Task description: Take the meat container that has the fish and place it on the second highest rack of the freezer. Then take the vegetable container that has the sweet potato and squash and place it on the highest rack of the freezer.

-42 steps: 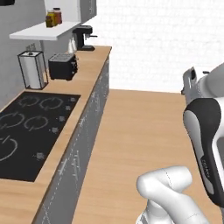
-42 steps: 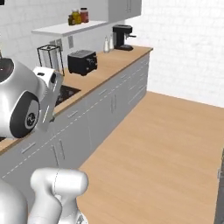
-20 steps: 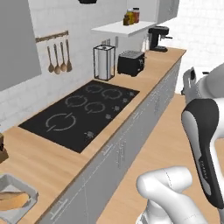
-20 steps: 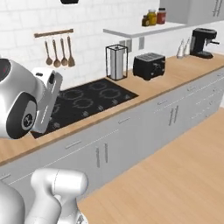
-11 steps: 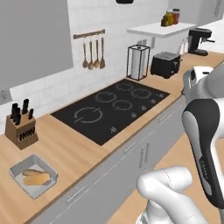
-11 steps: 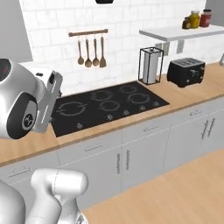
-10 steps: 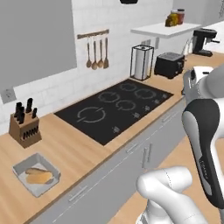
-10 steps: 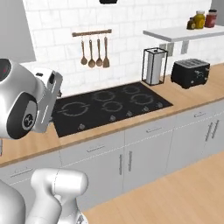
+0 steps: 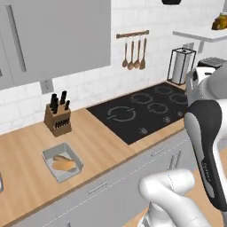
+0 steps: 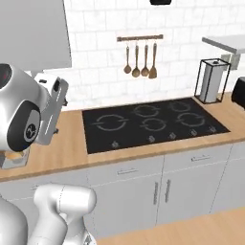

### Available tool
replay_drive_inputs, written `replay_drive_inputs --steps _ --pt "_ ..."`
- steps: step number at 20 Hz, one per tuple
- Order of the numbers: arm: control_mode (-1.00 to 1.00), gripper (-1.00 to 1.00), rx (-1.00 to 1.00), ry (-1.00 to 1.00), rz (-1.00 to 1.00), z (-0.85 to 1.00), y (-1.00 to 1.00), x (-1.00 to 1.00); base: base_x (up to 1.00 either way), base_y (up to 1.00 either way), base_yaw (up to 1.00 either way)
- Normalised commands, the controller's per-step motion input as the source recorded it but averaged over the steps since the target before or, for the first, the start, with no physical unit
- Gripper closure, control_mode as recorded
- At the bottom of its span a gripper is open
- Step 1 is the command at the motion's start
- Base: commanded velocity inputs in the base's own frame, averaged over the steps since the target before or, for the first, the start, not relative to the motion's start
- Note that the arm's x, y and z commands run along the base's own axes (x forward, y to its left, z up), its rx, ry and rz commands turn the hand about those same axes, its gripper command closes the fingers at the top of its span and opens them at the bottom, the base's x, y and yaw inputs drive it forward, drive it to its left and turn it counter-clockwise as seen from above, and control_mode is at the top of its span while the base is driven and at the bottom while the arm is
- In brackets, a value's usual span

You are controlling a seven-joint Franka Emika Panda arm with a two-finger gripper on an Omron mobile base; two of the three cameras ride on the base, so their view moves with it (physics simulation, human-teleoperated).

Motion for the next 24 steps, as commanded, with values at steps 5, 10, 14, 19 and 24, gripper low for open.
replay_drive_inputs --steps 5,10,14,19,24 --pt "1.0 -1.0 0.0 0.0 0.0 0.0 0.0 0.0 0.08 0.2 0.42" --pt "1.0 -1.0 0.0 0.0 0.0 0.0 0.0 0.0 0.18 0.15 0.44" --pt "1.0 -1.0 0.0 0.0 0.0 0.0 0.0 0.0 0.21 0.18 0.42" --pt "1.0 -1.0 0.0 0.0 0.0 0.0 0.0 0.0 0.17 0.21 0.39" --pt "1.0 -1.0 0.0 0.0 0.0 0.0 0.0 0.0 0.25 0.21 0.16"
